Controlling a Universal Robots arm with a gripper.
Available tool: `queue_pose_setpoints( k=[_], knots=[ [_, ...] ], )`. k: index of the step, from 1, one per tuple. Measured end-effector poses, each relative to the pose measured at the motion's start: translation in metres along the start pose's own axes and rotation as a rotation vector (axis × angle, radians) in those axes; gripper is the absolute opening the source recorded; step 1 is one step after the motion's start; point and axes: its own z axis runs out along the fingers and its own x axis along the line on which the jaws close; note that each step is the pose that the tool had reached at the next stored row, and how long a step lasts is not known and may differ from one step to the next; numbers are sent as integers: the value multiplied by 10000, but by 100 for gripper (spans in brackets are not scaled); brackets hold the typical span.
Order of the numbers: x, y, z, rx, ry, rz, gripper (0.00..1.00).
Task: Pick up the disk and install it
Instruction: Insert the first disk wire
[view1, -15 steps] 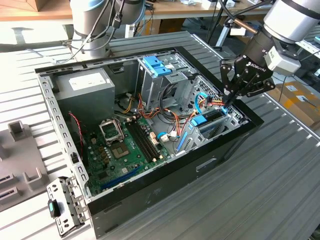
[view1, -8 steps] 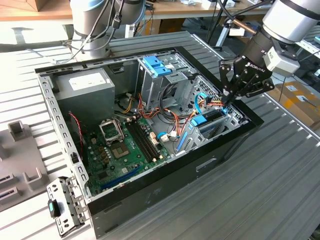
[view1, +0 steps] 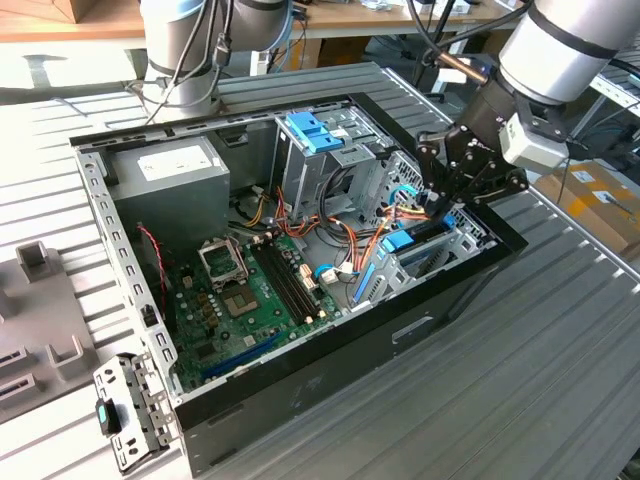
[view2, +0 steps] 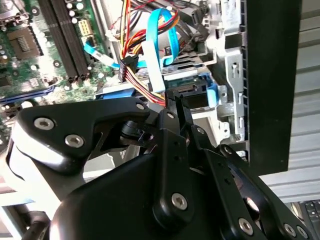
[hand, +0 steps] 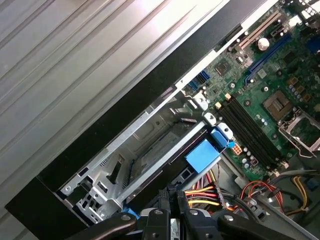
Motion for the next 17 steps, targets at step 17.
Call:
queue_pose_setpoints(
  k=[17],
  knots=[
    [0, 1, 4, 167, 167, 568, 17]
  ],
)
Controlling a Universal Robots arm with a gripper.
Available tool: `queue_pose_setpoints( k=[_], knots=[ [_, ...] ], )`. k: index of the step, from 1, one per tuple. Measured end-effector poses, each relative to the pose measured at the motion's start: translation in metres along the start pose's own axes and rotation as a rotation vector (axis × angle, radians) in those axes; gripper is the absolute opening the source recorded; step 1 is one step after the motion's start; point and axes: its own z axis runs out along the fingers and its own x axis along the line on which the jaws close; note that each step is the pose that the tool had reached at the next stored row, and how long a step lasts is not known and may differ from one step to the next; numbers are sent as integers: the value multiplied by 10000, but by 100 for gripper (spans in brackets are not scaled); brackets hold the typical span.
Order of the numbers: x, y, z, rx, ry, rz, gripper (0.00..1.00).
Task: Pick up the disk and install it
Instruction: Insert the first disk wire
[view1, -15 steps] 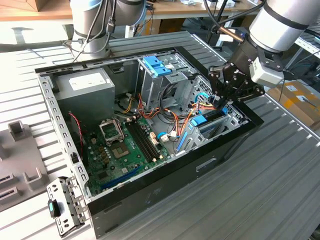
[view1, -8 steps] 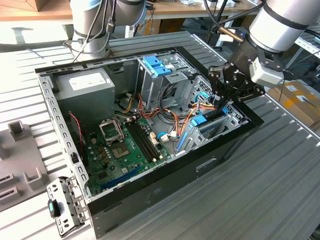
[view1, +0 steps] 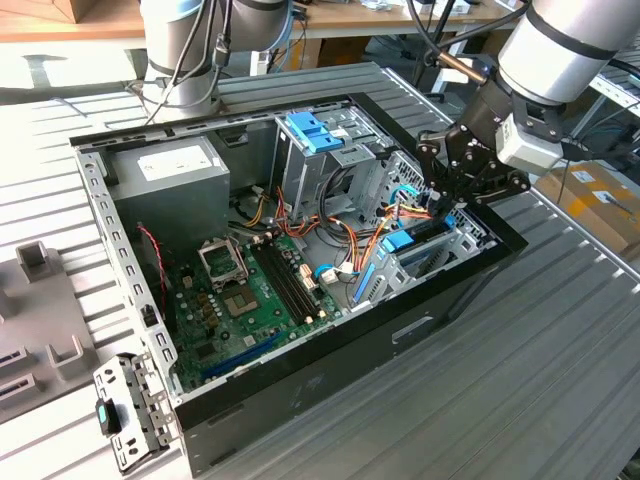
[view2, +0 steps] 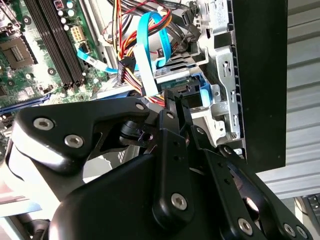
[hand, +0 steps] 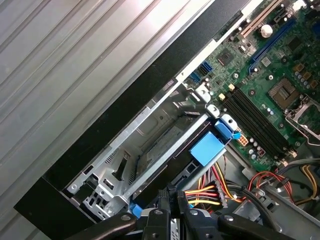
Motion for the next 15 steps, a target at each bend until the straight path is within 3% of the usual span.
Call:
queue_pose_setpoints(
  k=[15],
  knots=[
    [0, 0, 8, 38, 36, 699, 17]
  ],
)
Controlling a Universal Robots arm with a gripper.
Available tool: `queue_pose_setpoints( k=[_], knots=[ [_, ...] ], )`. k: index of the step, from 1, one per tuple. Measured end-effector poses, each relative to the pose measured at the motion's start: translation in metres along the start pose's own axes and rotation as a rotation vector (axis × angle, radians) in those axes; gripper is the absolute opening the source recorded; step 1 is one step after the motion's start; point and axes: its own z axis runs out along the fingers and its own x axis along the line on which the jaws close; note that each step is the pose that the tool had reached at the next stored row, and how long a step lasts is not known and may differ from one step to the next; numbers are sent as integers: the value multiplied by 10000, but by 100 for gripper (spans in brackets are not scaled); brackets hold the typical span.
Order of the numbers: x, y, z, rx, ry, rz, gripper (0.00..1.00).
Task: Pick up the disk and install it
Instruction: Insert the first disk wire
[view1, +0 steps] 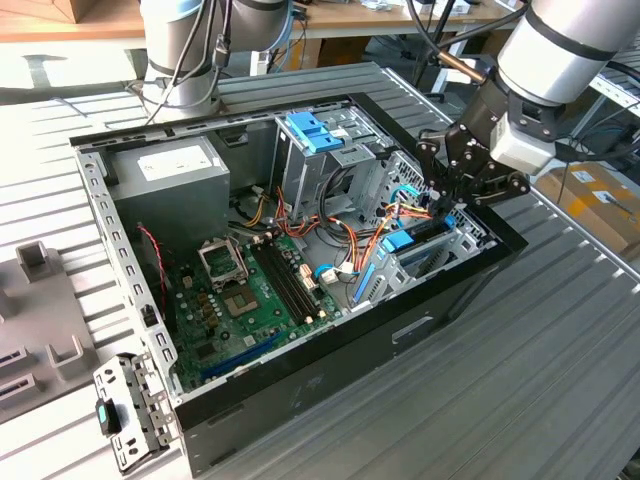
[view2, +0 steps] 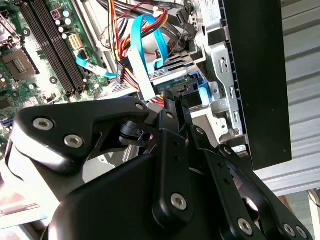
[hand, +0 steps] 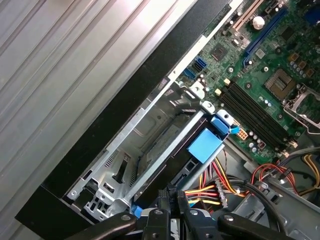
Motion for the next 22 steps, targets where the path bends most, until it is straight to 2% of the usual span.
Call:
queue_pose_setpoints(
  k=[5, 22],
  knots=[
    [0, 0, 1, 13, 11, 237, 17],
    [0, 0, 1, 78, 74, 1445, 17]
  ],
)
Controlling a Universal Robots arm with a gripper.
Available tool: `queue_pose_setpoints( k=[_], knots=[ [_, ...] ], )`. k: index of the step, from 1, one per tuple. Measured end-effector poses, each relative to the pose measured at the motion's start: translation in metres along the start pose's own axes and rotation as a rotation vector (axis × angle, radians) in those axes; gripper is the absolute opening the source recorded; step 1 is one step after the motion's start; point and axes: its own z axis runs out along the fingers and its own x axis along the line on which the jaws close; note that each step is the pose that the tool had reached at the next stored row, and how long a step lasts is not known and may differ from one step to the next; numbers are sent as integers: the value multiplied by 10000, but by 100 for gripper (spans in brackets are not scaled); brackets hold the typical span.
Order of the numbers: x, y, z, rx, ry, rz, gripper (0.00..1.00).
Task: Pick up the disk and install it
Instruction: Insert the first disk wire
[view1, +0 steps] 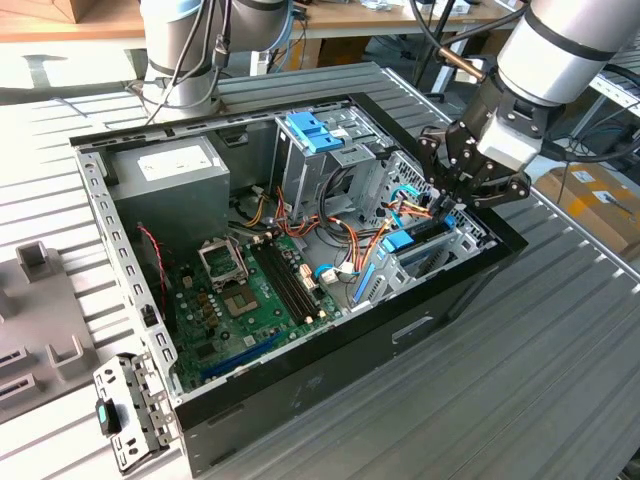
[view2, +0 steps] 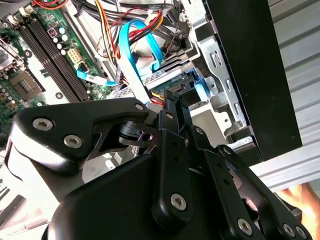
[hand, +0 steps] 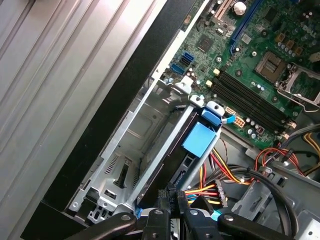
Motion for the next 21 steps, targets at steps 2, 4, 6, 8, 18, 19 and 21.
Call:
queue_pose_setpoints(
  k=[2, 4, 6, 8, 18, 19, 21],
  knots=[
    [0, 0, 0, 7, 6, 127, 17],
    [0, 0, 0, 15, 14, 273, 17],
    [0, 0, 0, 23, 22, 421, 17],
    [0, 0, 1, 35, 33, 642, 17],
    [0, 0, 2, 72, 68, 1335, 17],
    [0, 0, 2, 78, 73, 1431, 17],
    [0, 0, 2, 89, 84, 1641, 17]
  ],
)
